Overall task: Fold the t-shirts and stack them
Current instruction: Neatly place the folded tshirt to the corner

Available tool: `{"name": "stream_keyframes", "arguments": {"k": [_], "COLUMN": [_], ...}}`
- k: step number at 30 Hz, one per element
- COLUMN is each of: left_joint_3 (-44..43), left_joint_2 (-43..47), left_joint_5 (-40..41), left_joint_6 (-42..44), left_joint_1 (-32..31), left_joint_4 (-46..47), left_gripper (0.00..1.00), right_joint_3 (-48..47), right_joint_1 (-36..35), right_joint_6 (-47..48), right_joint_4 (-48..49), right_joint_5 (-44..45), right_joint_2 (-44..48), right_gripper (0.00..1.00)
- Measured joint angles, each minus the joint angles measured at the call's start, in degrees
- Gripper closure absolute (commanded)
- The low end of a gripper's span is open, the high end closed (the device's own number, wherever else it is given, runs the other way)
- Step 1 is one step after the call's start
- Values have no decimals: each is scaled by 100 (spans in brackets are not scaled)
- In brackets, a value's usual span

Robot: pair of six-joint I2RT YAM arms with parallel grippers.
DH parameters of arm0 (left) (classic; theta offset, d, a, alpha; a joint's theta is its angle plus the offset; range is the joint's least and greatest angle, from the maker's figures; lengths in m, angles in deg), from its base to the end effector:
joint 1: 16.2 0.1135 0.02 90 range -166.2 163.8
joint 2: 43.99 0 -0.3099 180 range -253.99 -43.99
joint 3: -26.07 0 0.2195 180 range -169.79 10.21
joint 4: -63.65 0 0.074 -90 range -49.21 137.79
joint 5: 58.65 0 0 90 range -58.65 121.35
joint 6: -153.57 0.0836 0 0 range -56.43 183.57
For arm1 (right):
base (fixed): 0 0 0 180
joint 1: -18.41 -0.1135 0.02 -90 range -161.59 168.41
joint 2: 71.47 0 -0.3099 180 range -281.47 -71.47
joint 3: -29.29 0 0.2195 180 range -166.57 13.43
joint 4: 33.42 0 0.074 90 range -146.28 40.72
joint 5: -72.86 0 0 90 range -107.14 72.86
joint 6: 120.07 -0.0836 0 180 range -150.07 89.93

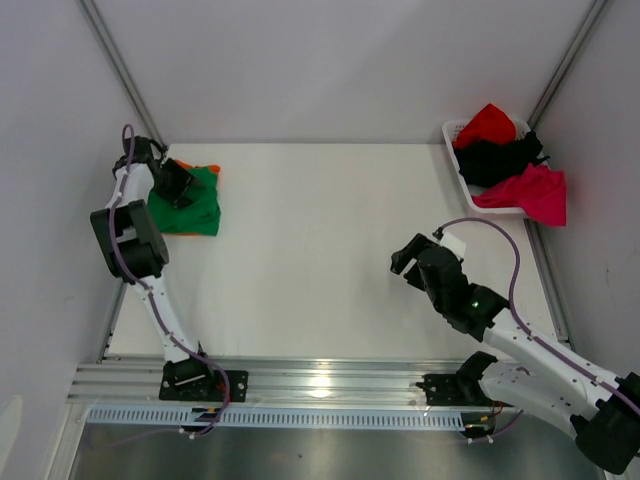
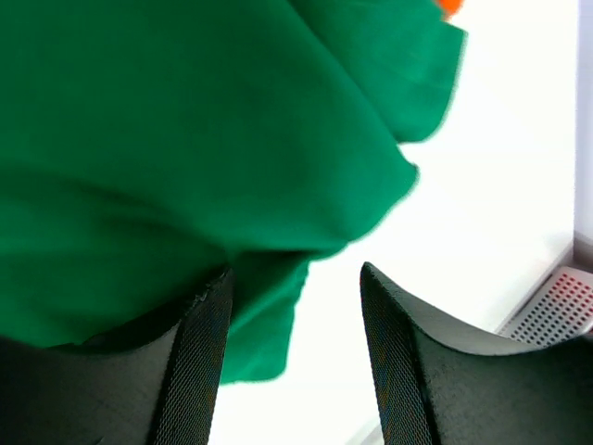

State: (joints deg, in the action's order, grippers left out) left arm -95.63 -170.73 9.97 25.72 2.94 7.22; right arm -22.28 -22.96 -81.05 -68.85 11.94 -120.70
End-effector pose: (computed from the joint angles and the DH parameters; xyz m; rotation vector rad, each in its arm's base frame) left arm 0.4791 0.1340 0.2091 -1.1518 2.3882 -0.6027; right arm 0.1470 0.0754 0.2769 0.4650 2.0458 0.4392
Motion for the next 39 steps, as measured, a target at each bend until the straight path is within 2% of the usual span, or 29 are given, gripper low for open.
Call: {"name": "stream_keyframes", "arguments": {"k": [9,39], "left_joint_3": [151,341], "left_joint_2": [479,240], "left_joint_5": [20,487], "left_joint_6": [-15,-105], "left_joint_1": [0,-326], "left_joint_4": [24,-953], "left_gripper": [40,44], "right_joint_3": [0,11], "right_joint_1": [0,0], "right_joint_6": [2,-76], "right_joint_4": [22,109], "right_joint_5": [-4,-151], "right_joint_2": [0,-9], "right_gripper": [20,20]}}
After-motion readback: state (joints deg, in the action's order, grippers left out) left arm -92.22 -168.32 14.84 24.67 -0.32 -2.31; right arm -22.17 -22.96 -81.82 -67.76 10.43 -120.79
